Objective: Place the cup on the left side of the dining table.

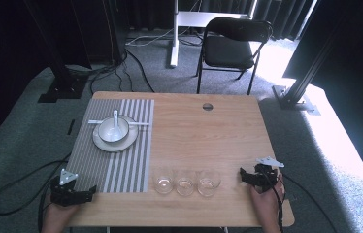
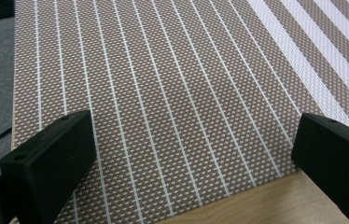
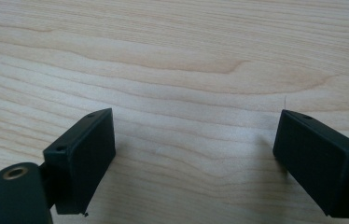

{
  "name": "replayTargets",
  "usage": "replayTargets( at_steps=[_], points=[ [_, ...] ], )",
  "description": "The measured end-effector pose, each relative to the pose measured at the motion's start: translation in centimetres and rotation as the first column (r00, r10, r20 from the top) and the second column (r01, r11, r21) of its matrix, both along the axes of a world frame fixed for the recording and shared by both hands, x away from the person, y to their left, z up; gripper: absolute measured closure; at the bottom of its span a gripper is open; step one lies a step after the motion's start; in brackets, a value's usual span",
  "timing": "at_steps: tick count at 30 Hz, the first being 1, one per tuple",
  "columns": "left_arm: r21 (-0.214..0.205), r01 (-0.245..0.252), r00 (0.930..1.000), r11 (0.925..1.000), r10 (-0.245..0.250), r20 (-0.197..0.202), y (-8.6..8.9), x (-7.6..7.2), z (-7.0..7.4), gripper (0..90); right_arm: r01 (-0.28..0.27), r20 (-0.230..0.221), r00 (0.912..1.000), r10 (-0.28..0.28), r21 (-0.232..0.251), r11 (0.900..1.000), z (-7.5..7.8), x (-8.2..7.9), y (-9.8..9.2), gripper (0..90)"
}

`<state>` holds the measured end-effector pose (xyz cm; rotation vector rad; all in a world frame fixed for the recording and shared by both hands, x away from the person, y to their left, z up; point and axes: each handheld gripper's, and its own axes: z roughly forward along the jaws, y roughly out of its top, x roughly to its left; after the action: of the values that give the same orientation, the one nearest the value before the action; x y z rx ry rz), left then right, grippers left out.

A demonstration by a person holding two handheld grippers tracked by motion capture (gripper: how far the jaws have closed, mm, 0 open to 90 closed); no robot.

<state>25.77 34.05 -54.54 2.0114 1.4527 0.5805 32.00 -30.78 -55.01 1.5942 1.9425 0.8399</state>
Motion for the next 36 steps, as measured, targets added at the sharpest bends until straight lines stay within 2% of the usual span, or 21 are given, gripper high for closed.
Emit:
replayTargets(
  at_steps=[6,7,11,12,15,17,18,20,26,28,30,33,34,36],
  points=[
    [0.000,0.056,0.9984,0.9984,-0.056,-0.010,0.5,-0.2,0.2,0.1,-0.002,-0.001,1.0000,0.002,-0.001,1.0000,0.0,0.0,0.0,12.0],
    [-0.030,0.099,0.9951,0.9947,-0.099,-0.005,1.3,-0.6,0.5,0.1,-0.003,0.000,1.0000,0.003,-0.001,1.0000,0.0,0.0,0.0,12.0],
    [-0.039,0.130,0.9915,0.9908,-0.129,0.021,2.3,-1.4,0.9,0.2,-0.002,-0.001,1.0000,0.002,-0.001,1.0000,0.0,0.0,0.0,11.9],
    [-0.028,0.135,0.9905,0.9904,-0.135,0.027,2.6,-1.6,0.8,0.2,-0.003,0.000,1.0000,0.003,-0.001,1.0000,0.0,0.0,0.0,11.9],
    [-0.032,0.159,0.9872,0.9868,-0.158,0.018,3.1,-1.9,0.7,0.2,-0.003,0.000,1.0000,0.003,-0.001,1.0000,0.0,0.0,0.0,11.9],
    [-0.059,0.192,0.9814,0.9797,-0.192,0.007,3.3,-2.1,0.7,0.2,-0.003,0.000,1.0000,0.003,-0.001,1.0000,0.0,0.0,0.0,12.0],
    [-0.055,0.200,0.9798,0.9783,-0.200,0.005,3.3,-2.1,0.7,0.2,-0.002,0.000,1.0000,0.002,-0.001,1.0000,0.0,0.0,0.0,12.0],
    [-0.051,0.196,0.9805,0.9793,-0.196,-0.001,3.3,-2.0,0.7,0.2,-0.002,0.000,1.0000,0.002,-0.001,1.0000,0.0,0.0,0.0,12.0],
    [-0.072,0.208,0.9779,0.9754,-0.209,-0.006,3.2,-2.1,0.8,0.2,-0.002,0.000,1.0000,0.002,-0.001,1.0000,0.0,0.0,0.0,12.0],
    [-0.066,0.211,0.9773,0.9753,-0.212,-0.007,3.1,-2.1,0.9,0.2,-0.002,0.000,1.0000,0.002,-0.001,1.0000,0.0,0.0,0.0,12.0],
    [-0.069,0.225,0.9742,0.9720,-0.225,-0.006,2.9,-2.1,1.0,0.2,-0.002,0.000,1.0000,0.002,-0.001,1.0000,0.0,0.0,0.0,12.0],
    [-0.062,0.228,0.9736,0.9716,-0.228,0.005,2.6,-2.1,1.2,0.2,-0.002,0.000,1.0000,0.002,-0.001,1.0000,0.0,0.0,0.0,12.0],
    [-0.068,0.242,0.9702,0.9679,-0.242,0.006,2.5,-2.1,1.3,0.2,-0.003,0.000,1.0000,0.003,-0.001,1.0000,0.0,0.0,0.0,12.0],
    [-0.061,0.249,0.9684,0.9666,-0.249,0.008,2.3,-2.1,1.5,0.2,-0.002,0.000,1.0000,0.002,-0.001,1.0000,0.0,0.0,0.0,12.0]
  ],
)
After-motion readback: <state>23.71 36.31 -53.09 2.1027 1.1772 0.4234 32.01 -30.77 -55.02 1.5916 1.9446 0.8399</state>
